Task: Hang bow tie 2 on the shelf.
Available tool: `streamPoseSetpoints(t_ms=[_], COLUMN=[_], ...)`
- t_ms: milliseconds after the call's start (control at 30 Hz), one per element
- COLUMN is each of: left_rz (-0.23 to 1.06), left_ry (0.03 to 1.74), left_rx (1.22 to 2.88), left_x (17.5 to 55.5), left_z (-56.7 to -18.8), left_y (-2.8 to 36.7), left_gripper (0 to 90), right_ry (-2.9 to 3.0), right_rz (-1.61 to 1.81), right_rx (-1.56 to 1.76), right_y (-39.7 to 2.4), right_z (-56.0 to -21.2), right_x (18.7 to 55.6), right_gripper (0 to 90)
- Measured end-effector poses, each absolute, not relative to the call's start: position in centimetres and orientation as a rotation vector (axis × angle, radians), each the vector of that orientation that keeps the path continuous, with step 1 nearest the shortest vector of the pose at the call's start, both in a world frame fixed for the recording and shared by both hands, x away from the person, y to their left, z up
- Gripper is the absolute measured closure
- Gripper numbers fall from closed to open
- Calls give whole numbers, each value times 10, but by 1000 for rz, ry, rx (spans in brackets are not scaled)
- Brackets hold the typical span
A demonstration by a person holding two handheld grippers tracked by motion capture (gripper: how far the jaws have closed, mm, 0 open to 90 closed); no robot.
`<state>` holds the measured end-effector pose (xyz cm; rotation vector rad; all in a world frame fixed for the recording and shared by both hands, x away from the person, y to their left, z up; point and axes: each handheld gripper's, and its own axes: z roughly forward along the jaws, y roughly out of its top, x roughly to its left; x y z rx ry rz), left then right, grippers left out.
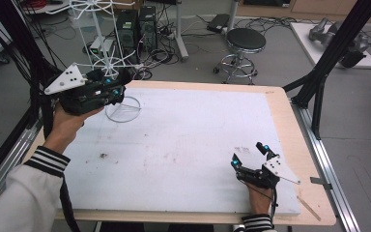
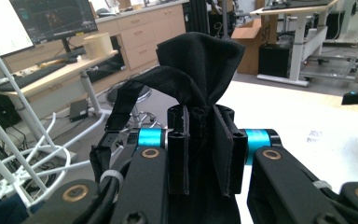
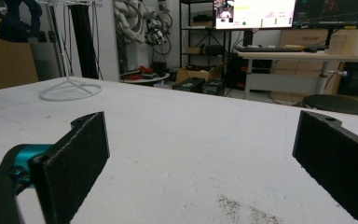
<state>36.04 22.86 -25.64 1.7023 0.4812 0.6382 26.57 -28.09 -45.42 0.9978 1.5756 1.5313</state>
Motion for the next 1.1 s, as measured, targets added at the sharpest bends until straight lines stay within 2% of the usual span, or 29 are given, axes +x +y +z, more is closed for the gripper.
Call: streamPoseSetpoints(t_ms=[367,1100], left_rz=[665,691], left_ry=[510,576], left_rx=[1710,1823], left_x=[372,395], left_z=[-251,-268], left_y=[224,207], left_gripper=[766,766], right_ry=[1575,1575], right_rz=[1533,1534], right_rx=[999,1005], right_y=[-281,-281], right_z=[-454,-454], right_x=[266,265], right_gripper=[29,29])
